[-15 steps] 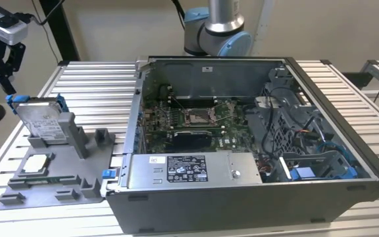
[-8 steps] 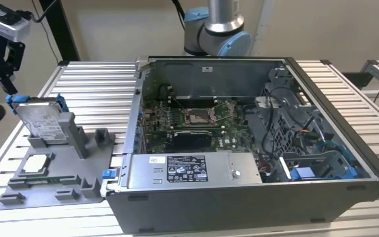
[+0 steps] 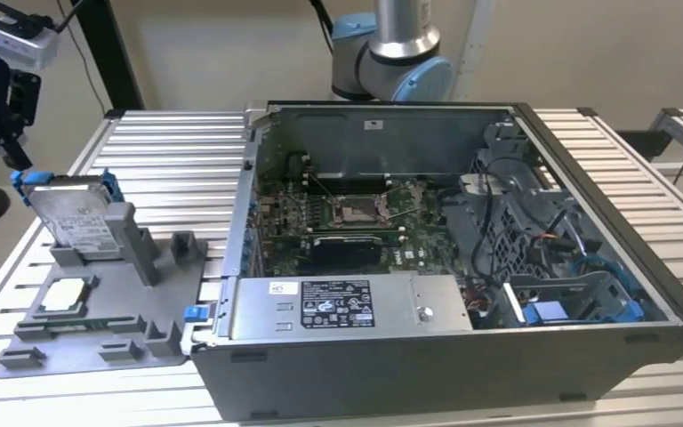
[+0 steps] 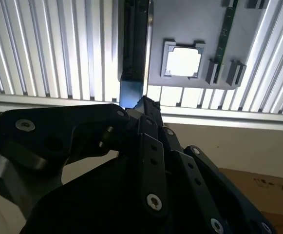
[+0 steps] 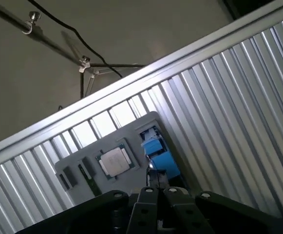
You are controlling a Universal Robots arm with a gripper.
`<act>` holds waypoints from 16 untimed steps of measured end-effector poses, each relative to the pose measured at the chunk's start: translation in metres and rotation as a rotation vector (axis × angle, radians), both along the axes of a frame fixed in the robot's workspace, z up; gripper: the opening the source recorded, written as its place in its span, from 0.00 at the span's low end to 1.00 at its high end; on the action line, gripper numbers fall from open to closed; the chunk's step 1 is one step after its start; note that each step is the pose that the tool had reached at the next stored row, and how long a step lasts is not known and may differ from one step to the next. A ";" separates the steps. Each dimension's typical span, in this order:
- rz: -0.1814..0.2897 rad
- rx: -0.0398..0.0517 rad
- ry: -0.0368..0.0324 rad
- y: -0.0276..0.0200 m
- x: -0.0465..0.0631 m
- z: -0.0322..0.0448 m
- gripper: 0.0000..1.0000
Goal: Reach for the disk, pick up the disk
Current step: 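Pick up the disk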
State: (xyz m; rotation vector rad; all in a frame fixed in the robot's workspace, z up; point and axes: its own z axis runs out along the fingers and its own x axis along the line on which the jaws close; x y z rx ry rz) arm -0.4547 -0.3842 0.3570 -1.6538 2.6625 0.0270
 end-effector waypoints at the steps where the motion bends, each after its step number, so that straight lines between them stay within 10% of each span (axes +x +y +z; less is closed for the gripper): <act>1: 0.018 0.0000 -0.0001 0.0000 0.000 0.0000 0.00; 16: 0.236 0.0000 -0.0001 0.0000 0.003 -0.0002 0.00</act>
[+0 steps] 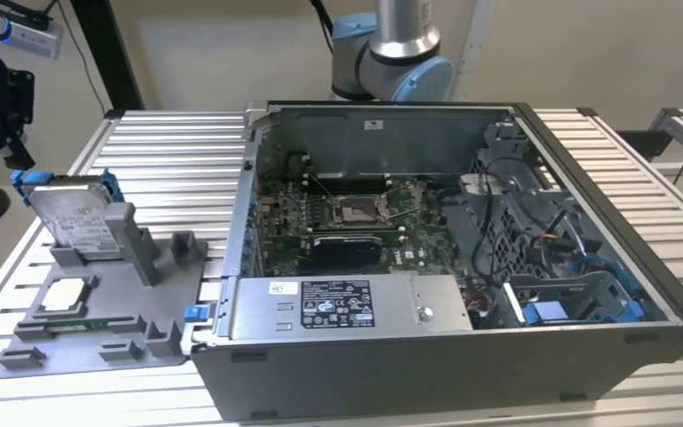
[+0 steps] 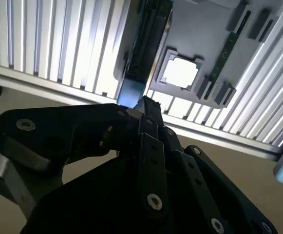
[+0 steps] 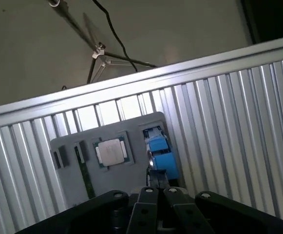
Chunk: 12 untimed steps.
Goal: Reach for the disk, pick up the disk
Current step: 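Pick up the disk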
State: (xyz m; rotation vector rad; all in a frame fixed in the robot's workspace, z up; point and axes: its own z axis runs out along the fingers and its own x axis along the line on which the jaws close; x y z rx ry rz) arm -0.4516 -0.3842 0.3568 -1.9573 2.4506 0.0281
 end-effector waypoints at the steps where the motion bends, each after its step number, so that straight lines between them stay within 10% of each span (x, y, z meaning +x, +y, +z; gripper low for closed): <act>1: 0.017 0.0000 0.0000 0.0000 0.000 -0.0001 0.00; 12: 0.120 0.0000 0.0001 0.0005 0.005 -0.0007 0.00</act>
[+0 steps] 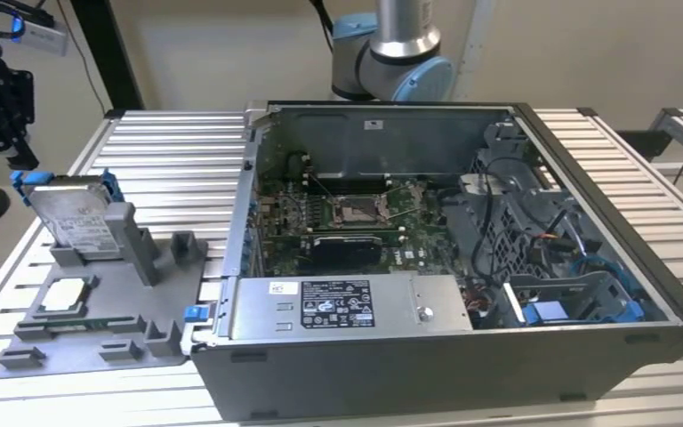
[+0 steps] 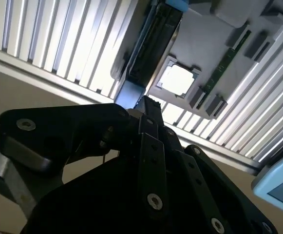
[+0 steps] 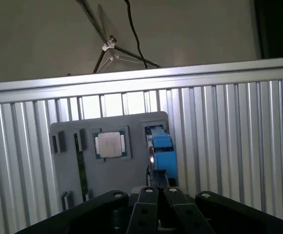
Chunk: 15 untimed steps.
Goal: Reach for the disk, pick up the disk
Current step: 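Pick up the disk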
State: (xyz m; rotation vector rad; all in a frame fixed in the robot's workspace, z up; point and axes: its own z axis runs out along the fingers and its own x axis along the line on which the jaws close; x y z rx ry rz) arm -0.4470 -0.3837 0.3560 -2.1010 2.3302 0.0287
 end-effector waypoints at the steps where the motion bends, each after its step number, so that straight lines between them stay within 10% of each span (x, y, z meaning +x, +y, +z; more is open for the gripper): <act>1: 0.000 0.0000 0.0000 0.0005 0.000 -0.0001 0.00; 12: 0.003 0.0000 -0.0001 0.0012 0.000 -0.0002 0.00; 13: 0.003 0.0001 -0.0001 0.0012 0.000 -0.0002 1.00; 15: 0.004 0.0000 -0.0001 0.0012 0.000 -0.0002 1.00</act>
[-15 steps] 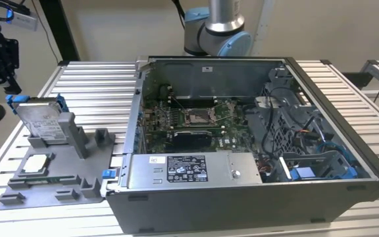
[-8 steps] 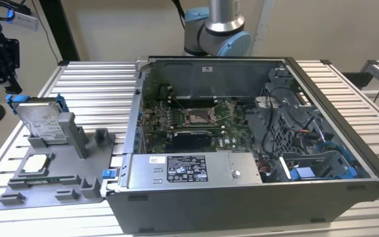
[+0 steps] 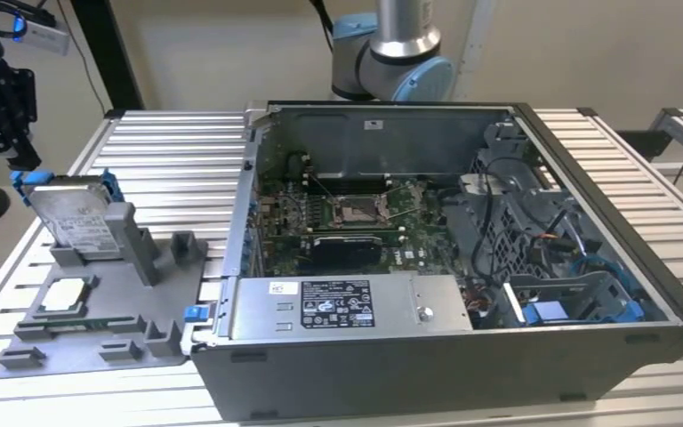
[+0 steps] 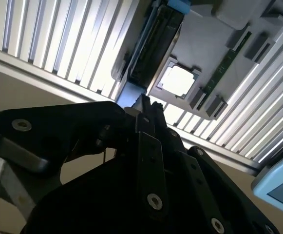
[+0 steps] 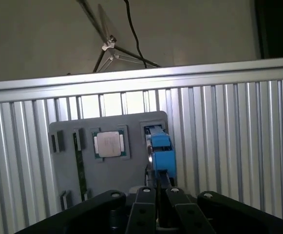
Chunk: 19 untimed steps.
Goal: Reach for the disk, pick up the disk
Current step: 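Pick up the disk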
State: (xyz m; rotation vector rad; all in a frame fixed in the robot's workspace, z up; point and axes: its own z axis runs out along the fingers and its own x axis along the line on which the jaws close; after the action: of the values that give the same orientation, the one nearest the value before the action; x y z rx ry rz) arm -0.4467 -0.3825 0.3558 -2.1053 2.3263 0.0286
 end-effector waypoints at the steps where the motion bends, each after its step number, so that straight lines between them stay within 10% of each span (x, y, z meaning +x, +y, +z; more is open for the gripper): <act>1: 0.000 0.0000 0.0000 0.0000 0.000 0.0000 1.00; 19: 0.018 -0.0026 -0.0001 0.0001 0.000 -0.0039 1.00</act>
State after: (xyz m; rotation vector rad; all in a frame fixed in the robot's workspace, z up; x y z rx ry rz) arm -0.4467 -0.3824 0.3519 -2.1269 2.3091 0.0256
